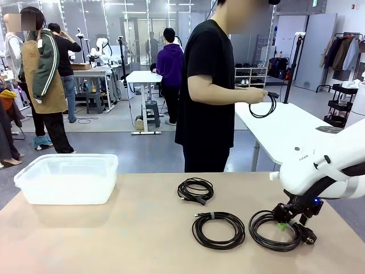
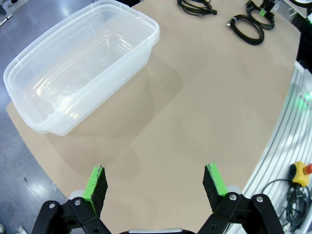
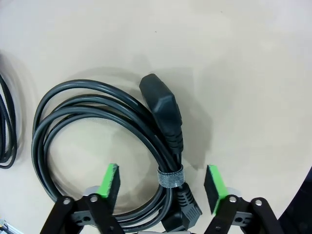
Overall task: Organize and store the cables.
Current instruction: Place the Power Cable into the Organizing box.
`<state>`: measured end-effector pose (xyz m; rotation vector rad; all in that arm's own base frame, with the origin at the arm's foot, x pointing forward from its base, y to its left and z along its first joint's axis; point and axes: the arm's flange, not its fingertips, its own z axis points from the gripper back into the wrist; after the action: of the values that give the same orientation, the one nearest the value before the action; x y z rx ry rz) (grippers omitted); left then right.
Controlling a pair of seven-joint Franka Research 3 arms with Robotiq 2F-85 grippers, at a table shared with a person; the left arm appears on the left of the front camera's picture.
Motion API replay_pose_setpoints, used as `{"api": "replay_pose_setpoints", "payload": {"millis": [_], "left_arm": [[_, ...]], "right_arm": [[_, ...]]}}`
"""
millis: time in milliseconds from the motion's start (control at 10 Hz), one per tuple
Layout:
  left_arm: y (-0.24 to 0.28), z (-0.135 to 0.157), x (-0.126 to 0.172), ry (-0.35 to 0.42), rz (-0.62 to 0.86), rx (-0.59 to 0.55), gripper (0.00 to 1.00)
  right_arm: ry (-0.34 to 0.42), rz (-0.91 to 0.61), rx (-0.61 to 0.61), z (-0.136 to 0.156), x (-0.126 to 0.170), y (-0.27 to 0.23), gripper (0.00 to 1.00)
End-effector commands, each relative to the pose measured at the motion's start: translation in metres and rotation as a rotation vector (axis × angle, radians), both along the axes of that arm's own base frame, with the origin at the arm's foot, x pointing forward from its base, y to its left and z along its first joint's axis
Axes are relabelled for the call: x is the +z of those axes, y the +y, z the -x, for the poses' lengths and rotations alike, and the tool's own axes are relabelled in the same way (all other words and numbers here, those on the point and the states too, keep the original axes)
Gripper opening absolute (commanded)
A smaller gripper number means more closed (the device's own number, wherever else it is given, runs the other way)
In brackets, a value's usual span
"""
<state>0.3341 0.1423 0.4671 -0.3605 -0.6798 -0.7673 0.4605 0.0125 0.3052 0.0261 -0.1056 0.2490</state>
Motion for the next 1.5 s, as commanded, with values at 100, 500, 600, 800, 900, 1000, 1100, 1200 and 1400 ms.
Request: {"api": "replay_pose_setpoints", "payload": {"millis": [100,500,600,800,900,1000,1100,1200,1400], "left_arm": [[0.001,0.000,-0.001,-0.009,0.015,-0.017,1.00],[0.001,0.000,-0.001,-0.009,0.015,-0.017,1.00],[0.001,0.000,-0.001,-0.009,0.015,-0.017,1.00],[0.001,0.000,-0.001,-0.009,0.015,-0.017,1.00],[0.001,0.000,-0.001,-0.009,0.015,-0.017,1.00],[0.001,0.000,-0.001,-0.009,0.015,-0.017,1.00],[0.001,0.000,-0.001,-0.009,0.015,-0.017,1.00],[0.001,0.000,-0.001,-0.009,0.015,-0.017,1.00],[0.001,0.000,-0.001,-0.009,0.015,-0.017,1.00]], "right_arm": [[-0.003,0.015,-0.018,-0.005,0.003,0.002,0.00],[0.010,0.008,-0.028,-0.005,0.003,-0.001,0.00],[0.005,0.001,-0.034,-0.005,0.007,-0.001,0.00],[-0.019,-0.007,-0.045,-0.005,0.029,-0.001,0.00],[-0.016,0.007,-0.031,-0.006,0.047,0.000,0.00],[-0.064,0.037,0.002,-0.007,0.069,0.002,0.00],[-0.067,0.022,0.009,-0.008,0.093,0.005,0.00],[-0.070,0.013,0.018,-0.008,0.105,0.008,0.00],[-0.066,-0.018,0.073,-0.010,0.142,0.038,0.00]]}}
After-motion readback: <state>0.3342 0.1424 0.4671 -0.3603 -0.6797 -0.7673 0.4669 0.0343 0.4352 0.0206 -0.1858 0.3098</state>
